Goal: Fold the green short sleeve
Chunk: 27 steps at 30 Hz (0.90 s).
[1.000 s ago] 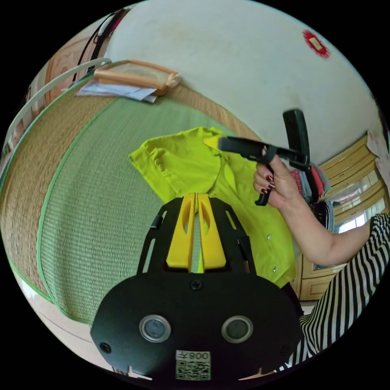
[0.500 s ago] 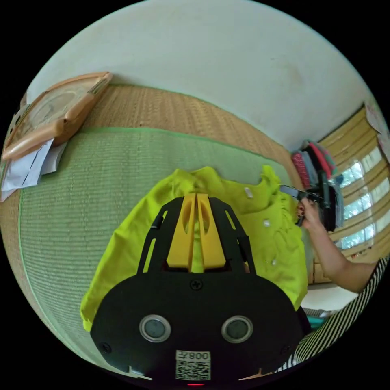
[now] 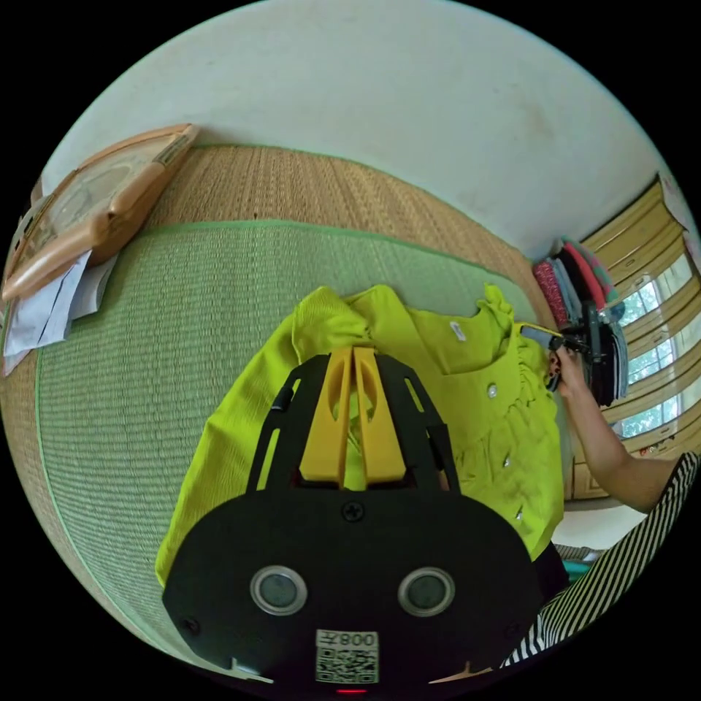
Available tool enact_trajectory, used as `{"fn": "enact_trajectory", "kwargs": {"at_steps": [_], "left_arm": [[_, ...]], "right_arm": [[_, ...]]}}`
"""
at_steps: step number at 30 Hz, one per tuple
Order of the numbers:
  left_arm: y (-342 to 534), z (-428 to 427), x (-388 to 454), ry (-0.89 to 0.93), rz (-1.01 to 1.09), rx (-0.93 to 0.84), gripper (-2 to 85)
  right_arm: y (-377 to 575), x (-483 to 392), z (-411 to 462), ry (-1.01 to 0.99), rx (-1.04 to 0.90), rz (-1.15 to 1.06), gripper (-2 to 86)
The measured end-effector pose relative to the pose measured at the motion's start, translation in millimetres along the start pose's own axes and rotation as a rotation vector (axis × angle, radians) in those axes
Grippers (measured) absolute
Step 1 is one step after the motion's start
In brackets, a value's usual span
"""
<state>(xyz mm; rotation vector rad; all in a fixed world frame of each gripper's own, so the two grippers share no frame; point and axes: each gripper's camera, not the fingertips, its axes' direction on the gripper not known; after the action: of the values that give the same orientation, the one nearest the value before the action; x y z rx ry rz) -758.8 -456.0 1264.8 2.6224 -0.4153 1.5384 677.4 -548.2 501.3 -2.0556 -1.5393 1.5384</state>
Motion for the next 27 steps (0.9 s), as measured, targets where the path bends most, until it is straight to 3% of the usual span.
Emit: {"fn": "enact_trajectory", "kwargs": {"at_steps": [10,14,20,24,27], "left_arm": [[-28,11,7,-0.103,0.026,-0.017,0.2],[-28,1,10,-0.075,0.014,0.027,0.2],[-13,-23,26,-0.024,0.060,0.133,0.2],[-19,-5,21,-0.028,0.049,0.078,0.2],[-21,14,2,-0.069,-0.029,0.013,0.2]], "right_arm": [[5,15,-14,0.118,0.042,0.006,0.2],[7,25,-2,0.001,0.006,0.048,0.2],[27,19,-30,-0.005,0.155,0.062,0.2],[29,-10,-25,-0.087,0.168,-0.027,0.1],[18,-39,1,-0.031,0.122,-0.075,0.1]]}}
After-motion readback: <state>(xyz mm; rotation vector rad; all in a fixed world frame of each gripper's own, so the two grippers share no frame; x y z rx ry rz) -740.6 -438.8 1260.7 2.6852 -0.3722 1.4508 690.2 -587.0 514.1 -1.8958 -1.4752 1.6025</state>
